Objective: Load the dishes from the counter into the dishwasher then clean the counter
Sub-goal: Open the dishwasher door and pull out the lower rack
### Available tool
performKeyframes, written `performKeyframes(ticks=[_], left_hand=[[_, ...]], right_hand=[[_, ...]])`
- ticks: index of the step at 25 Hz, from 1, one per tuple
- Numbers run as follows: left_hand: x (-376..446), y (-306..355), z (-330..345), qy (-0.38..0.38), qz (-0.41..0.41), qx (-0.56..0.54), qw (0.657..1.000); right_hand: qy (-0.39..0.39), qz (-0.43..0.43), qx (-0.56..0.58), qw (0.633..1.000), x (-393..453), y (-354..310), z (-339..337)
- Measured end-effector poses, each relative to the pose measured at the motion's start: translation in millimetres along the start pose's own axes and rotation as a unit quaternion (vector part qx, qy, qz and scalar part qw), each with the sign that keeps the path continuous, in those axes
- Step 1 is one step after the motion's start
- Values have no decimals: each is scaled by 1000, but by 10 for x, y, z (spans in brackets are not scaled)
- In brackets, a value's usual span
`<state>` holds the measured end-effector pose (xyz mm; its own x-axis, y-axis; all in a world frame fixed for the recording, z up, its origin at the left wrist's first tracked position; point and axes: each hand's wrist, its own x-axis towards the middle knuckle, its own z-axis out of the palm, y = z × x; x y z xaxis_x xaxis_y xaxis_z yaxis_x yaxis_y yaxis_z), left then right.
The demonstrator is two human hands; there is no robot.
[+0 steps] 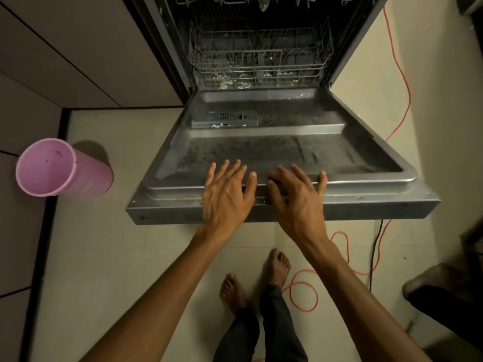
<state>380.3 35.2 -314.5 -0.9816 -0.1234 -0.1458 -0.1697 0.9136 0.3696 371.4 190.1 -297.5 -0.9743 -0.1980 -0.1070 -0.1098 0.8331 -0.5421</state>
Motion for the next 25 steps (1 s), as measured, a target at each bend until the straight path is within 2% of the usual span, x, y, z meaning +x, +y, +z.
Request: performKeyframes(ticks=[6, 9, 12, 16, 25], left_hand=[[-407, -180, 575, -83, -23, -5, 996], [-564, -307, 955, -159, -48, 3, 986], [-653, -483, 1385, -225, -62, -1, 972], [-728, -720, 1937, -266, -55, -3, 962], [-731, -1111, 2911, -292, -57, 20, 954]], right_hand=[[-109, 13, -64, 992, -384, 344, 479], [-172, 28, -72, 982, -591, 559, 827], [-259, 37, -97, 960, -717, 837, 1226], [-345, 43, -133, 928, -754, 1172, 1669], [-388, 45, -132, 911, -737, 1728, 2479]])
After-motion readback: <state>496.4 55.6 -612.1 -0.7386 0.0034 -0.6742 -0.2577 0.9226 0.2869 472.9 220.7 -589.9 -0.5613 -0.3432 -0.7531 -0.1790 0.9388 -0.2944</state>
